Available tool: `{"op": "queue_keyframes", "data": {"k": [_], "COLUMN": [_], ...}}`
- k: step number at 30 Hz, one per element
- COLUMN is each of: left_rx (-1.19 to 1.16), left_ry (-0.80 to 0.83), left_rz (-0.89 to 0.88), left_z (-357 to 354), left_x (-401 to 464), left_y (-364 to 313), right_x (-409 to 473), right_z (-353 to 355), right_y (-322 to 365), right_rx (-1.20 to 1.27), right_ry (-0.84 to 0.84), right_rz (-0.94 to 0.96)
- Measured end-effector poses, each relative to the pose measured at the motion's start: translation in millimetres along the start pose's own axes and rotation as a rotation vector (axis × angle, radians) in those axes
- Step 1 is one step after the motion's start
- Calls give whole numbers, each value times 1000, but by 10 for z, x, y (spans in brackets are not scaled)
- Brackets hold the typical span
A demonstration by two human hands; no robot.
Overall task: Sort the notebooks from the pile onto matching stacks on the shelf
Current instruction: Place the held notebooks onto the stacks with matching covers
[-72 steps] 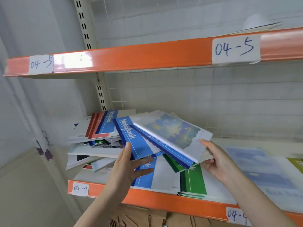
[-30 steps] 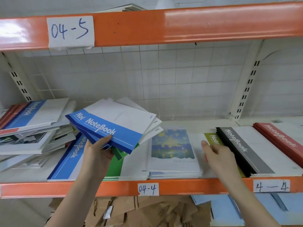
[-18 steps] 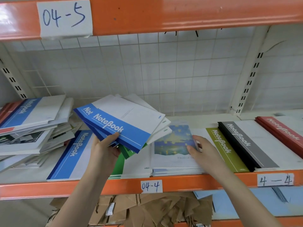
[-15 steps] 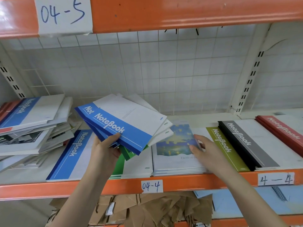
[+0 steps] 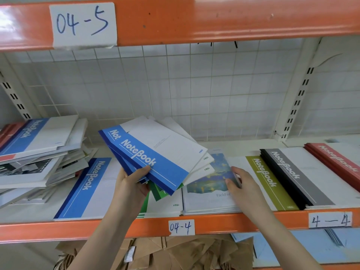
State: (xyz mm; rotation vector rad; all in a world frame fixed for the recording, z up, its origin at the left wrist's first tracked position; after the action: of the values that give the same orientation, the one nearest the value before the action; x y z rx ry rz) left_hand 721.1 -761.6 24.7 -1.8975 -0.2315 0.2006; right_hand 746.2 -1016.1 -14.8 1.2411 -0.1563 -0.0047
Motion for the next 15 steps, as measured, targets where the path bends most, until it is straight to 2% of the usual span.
{"op": "queue_keyframes", "data": {"k": [15], "left_rx": [-4], "left_ry": [-10], "left_rz": [24], "left_z": [59], "left_x": [-143], "left_y": [27], "right_x": [55], "right_z": [-19], "right_y": [-38], "right_rx": [-22], "right_ry": [-84], "right_rz": [25]}}
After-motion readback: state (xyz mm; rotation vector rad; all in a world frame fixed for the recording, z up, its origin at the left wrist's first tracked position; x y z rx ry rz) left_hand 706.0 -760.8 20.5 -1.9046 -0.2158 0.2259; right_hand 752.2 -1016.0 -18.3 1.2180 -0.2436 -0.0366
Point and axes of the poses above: each hand's wrist, its own x-axis towards the middle knuckle, its own z-axis out of the back of the hand, y = z × x, the point moved 2 cm from there along x, towards the middle knuckle, and after that the axes turned 14 degrees about x, right-handed, at the moved point
